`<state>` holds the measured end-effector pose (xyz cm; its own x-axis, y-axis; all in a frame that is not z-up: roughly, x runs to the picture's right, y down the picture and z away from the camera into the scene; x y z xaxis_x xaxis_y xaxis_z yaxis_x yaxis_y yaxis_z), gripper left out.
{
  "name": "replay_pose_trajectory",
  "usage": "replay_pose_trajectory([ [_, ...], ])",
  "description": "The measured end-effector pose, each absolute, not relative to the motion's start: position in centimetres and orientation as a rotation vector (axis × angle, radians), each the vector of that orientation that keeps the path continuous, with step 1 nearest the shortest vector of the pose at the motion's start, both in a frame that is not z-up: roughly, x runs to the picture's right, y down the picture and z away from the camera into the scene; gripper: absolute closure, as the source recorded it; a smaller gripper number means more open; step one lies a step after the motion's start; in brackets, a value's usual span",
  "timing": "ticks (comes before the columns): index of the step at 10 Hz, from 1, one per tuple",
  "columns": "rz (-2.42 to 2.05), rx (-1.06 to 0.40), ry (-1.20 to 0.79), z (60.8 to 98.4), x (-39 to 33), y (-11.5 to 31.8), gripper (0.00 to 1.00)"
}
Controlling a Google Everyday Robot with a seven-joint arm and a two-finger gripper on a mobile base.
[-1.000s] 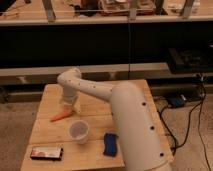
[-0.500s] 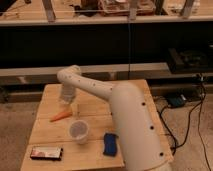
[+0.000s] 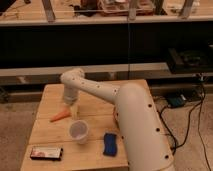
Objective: Place the pepper in the ceramic cup
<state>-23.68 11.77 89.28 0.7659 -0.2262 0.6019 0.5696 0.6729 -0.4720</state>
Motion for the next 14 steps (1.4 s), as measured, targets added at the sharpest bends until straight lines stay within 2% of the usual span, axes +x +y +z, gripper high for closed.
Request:
replay_pose_trajectory([
  [3,-0.456,-0.708,-0.535,90.0,-23.3,12.6,0.20],
  [4,-0.458,-0.713,-0.541,90.2,-23.5,12.8,0.23],
  [10,-0.463,-0.732,-0.576,90.9,-24.1,13.5,0.84],
  [11,-0.464,-0.734,-0.583,91.0,-24.3,13.6,0.91],
  [12,-0.465,-0.735,-0.584,91.0,-24.3,13.6,0.94],
  [14,-0.467,-0.735,-0.582,90.9,-24.2,13.5,0.94],
])
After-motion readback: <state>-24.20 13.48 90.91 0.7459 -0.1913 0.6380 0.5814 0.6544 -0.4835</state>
